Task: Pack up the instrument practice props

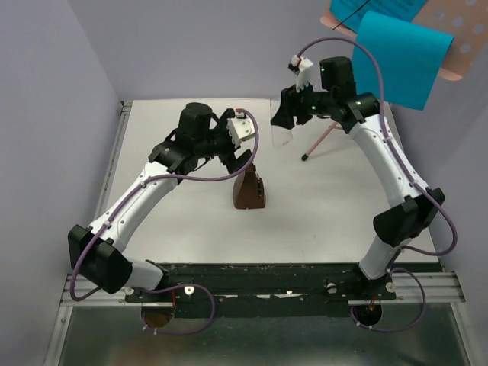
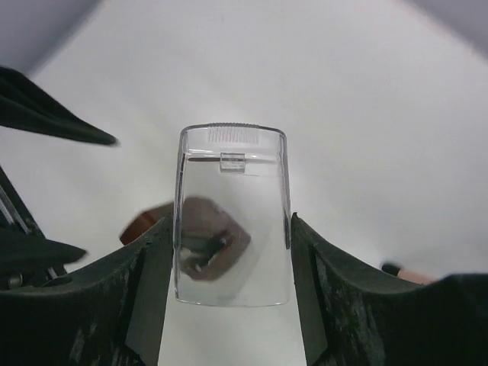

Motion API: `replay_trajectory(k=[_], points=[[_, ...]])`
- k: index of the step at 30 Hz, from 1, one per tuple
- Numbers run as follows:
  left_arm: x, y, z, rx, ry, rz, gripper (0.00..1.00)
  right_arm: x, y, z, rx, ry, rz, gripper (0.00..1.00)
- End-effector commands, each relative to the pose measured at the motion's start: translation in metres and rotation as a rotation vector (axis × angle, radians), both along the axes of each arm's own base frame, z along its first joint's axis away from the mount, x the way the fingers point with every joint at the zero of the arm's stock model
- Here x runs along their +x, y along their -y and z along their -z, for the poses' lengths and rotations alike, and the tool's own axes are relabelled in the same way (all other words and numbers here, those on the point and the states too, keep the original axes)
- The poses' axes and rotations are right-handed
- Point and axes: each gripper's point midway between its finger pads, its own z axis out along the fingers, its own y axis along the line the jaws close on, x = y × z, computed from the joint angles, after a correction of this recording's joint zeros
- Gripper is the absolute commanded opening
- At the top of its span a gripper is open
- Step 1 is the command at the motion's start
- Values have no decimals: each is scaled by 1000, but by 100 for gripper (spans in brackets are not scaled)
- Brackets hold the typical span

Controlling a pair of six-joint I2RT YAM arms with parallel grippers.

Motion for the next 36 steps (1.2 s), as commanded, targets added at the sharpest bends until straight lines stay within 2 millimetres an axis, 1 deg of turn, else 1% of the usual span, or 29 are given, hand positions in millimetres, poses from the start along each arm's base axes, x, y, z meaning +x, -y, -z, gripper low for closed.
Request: replay_trajectory(k=[1,3,5,7,9,11,13,17,19,22,26,29,31,33,35,36], points=[[20,39,-51,-173,69,7,99,19,-19,-85,184,201,-5,0],[29,46,-62,-213,98,-23,99,23,-20,-100,240,176,63,0],[37,51,-75,-257,115,-60,99,22,-24,-109,273,188,57,0],[44,53,-83,-295,98,-95,99,21,-25,-109,278,191,58,0],[46,54,-90,-321,91,-102,99,20,-26,-108,278,184,55,0],[43,55,-93,-335,80,-101,99,18,-28,-105,278,179,30,0],[42,54,-92,-339,68,-109,99,14,-31,-103,286,170,2,0],[50,46,-78,-303,68,-170,99,5,-38,-103,316,149,-61,0],[54,38,-73,-284,77,-202,99,2,-41,-105,327,153,-83,0],[60,24,-72,-281,75,-243,99,-4,-43,-108,336,154,-115,0],[70,5,-67,-275,60,-292,99,-9,-44,-103,337,136,-135,0],[75,-4,-64,-271,45,-313,99,-10,-44,-98,328,128,-143,0],[74,-6,-63,-276,33,-312,99,-9,-44,-97,324,125,-141,0],[64,-1,-62,-272,3,-236,99,-7,-44,-95,320,122,-140,0],[45,6,-55,-231,-31,-117,99,-6,-44,-92,315,117,-145,0],[33,7,-47,-193,-61,-55,99,-5,-42,-93,314,121,-156,0]])
